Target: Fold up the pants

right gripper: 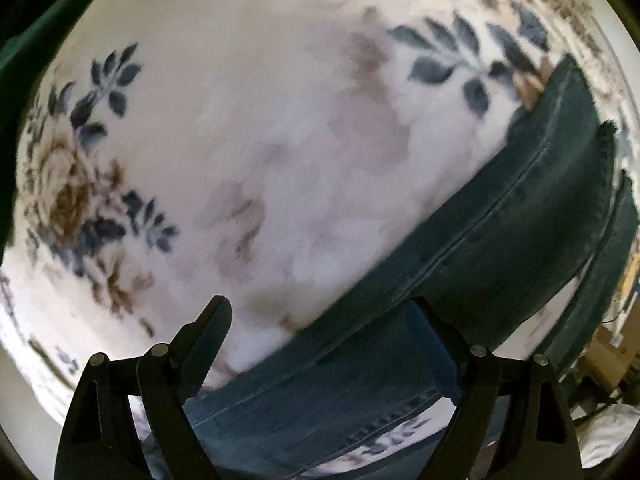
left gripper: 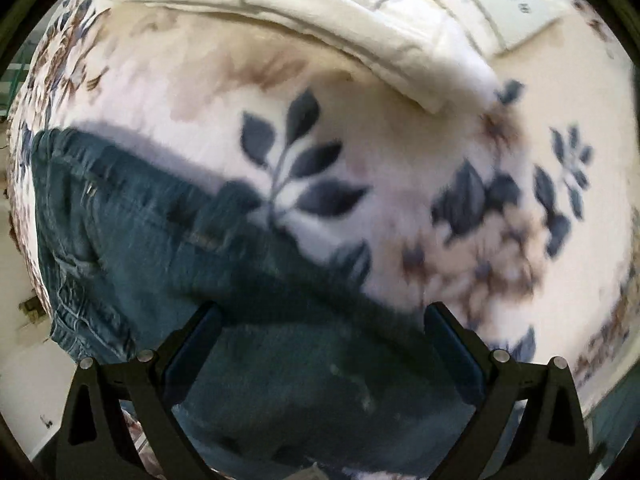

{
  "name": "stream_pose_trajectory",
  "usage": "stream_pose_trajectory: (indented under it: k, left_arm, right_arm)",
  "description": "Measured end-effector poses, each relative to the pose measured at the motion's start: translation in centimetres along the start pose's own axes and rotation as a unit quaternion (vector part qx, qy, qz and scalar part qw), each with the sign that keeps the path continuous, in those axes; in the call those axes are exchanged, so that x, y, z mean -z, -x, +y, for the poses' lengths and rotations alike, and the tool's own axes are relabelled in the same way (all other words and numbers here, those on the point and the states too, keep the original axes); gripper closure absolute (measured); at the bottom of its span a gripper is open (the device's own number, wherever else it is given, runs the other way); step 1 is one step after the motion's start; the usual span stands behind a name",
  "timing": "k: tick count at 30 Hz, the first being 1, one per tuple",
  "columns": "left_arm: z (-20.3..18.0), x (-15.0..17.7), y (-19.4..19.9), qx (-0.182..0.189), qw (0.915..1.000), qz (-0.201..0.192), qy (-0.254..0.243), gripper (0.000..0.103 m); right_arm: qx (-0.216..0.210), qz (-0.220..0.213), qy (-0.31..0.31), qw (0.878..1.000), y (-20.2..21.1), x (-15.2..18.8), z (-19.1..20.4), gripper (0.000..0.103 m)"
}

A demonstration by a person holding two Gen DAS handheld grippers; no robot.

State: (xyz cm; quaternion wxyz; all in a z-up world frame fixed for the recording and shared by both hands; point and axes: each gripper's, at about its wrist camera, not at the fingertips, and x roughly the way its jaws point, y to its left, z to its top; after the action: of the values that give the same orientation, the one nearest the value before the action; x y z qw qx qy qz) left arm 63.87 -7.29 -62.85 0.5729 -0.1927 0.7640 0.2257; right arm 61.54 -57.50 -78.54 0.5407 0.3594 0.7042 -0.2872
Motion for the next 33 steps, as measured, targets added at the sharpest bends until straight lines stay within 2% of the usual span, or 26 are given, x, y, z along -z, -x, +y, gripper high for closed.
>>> stream_pose_trajectory:
  k: [3, 5, 7, 8, 9, 10, 11, 12, 13, 15, 18, 20, 24, 28, 30, 32, 33]
  left_arm:
    - [-0.1, -1.3, -1.6, -0.023, 0.9997, 0.010, 0.000, 0.000]
    - [-0.2, -1.7, -2.4, -0.035, 0.9993, 0.001, -0.015, 0.000]
    - [0.2, -1.9, -2.6, -0.031, 0.9991, -0.017, -0.023, 0.003]
    - [0.2, -1.4, -2.5, -0.026, 0.9991, -0.026, -0.023, 0.009]
    - [0.4, -0.8, -2.2, -0.015, 0.9991, -0.034, -0.021, 0.023]
    - [0.8, -0.6, -1.9, 0.002, 0.9990, -0.042, -0.017, 0.031]
    - [1.2, -0.6, -1.7, 0.014, 0.9986, -0.049, -0.012, 0.052]
    - [1.5, -0.4, -1.5, 0.024, 0.9982, -0.055, -0.009, 0.076]
    - [1.9, -0.4, -1.2, 0.033, 0.9976, -0.060, -0.006, 0.082]
    - [2.4, -0.2, -0.7, 0.050, 0.9967, -0.064, -0.004, 0.090]
    - [4.0, 0.5, 0.3, 0.096, 0.9929, -0.071, 0.001, 0.097]
    - [5.9, 1.1, 1.2, 0.132, 0.9878, -0.083, -0.002, 0.099]
    - [9.8, 4.3, 3.6, 0.196, 0.9750, -0.104, -0.012, 0.100]
    - [11.2, 10.9, 7.3, 0.257, 0.9565, -0.133, -0.035, 0.100]
    - [13.6, 13.9, 8.8, 0.281, 0.9485, -0.141, -0.037, 0.100]
    - [13.8, 17.5, 9.0, 0.294, 0.9444, -0.145, -0.028, 0.100]
    - [15.5, 19.8, 8.9, 0.299, 0.9423, -0.148, -0.024, 0.100]
  right_arm:
    - [0.023, -0.009, -0.008, 1.000, 0.1, -0.4, -2.0, 0.013]
    - [0.020, 0.001, -0.018, 1.000, -0.5, -0.4, -3.2, 0.014]
    - [0.016, 0.024, -0.026, 0.999, -1.1, -0.3, -4.9, 0.020]
    - [0.013, 0.028, -0.030, 0.999, -1.1, -0.3, -5.7, 0.021]
    - [0.010, 0.028, -0.032, 0.999, -1.0, -0.2, -6.2, 0.021]
    - [0.010, 0.026, -0.033, 0.999, -0.9, 0.1, -6.6, 0.025]
    - [0.012, 0.023, -0.033, 0.999, -0.9, 0.2, -7.0, 0.030]
    - [0.017, 0.021, -0.034, 0.999, -0.7, 0.5, -7.4, 0.044]
    - [0.017, 0.022, -0.036, 0.999, -0.7, 0.7, -7.6, 0.063]
    - [0.013, 0.021, -0.045, 0.999, -0.2, 1.5, -8.6, 0.087]
    - [0.003, 0.006, -0.025, 1.000, 1.2, 3.6, -10.0, 0.095]
    - [-0.008, -0.004, -0.008, 1.000, 2.5, 5.0, -10.8, 0.096]
    - [-0.033, -0.034, 0.021, 0.999, 6.9, 9.6, -15.3, 0.097]
    - [-0.049, -0.064, 0.049, 0.996, 10.2, 14.5, -20.8, 0.097]
    - [-0.053, -0.067, 0.055, 0.995, 11.4, 16.2, -23.6, 0.097]
    - [-0.051, -0.070, 0.058, 0.995, 12.0, 14.9, -24.5, 0.097]
    - [-0.054, -0.070, 0.058, 0.994, 12.1, 16.0, -26.5, 0.097]
